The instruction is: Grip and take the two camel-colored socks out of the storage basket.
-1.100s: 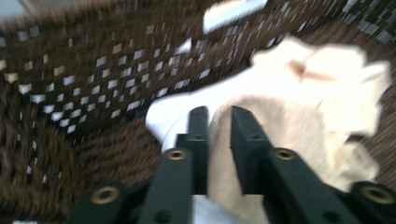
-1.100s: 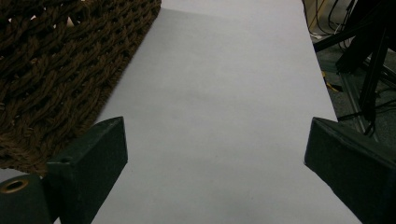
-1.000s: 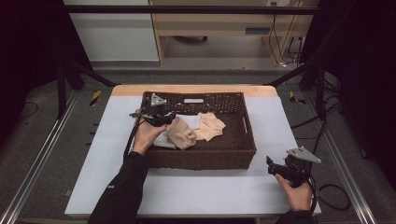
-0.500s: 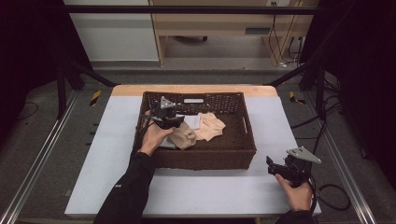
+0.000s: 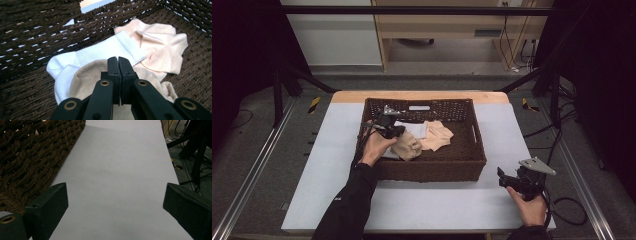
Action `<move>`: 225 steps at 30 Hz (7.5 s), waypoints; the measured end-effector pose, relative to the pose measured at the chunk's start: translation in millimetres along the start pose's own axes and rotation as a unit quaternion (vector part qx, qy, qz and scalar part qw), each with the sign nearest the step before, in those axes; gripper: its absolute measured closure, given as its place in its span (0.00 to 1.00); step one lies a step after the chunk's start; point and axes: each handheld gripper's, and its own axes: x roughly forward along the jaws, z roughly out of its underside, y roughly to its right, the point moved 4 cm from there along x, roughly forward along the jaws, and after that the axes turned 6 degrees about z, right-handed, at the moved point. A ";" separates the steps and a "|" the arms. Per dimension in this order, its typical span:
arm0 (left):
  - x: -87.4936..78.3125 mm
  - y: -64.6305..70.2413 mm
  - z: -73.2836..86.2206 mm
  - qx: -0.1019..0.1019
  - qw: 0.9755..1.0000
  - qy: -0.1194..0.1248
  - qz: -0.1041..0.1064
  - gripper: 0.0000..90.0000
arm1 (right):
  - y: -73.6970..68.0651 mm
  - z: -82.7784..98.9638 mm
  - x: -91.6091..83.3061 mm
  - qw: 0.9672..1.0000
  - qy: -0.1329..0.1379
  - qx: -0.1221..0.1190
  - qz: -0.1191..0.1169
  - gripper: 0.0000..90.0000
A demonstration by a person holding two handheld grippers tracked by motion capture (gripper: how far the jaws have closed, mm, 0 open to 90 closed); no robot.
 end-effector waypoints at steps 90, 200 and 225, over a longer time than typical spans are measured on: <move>-86.9 118.7 124.7 0.090 0.985 0.052 0.138 0.82 | 1.5 1.8 -2.8 1.000 -0.002 0.000 0.005 0.07; -196.9 116.7 25.9 0.134 0.958 0.223 0.123 0.99 | 3.6 1.9 -2.5 1.000 -0.003 0.004 0.009 0.07; -99.4 83.5 154.6 0.053 0.992 0.038 0.111 0.94 | 1.3 3.0 -2.3 1.000 -0.007 0.000 0.007 0.07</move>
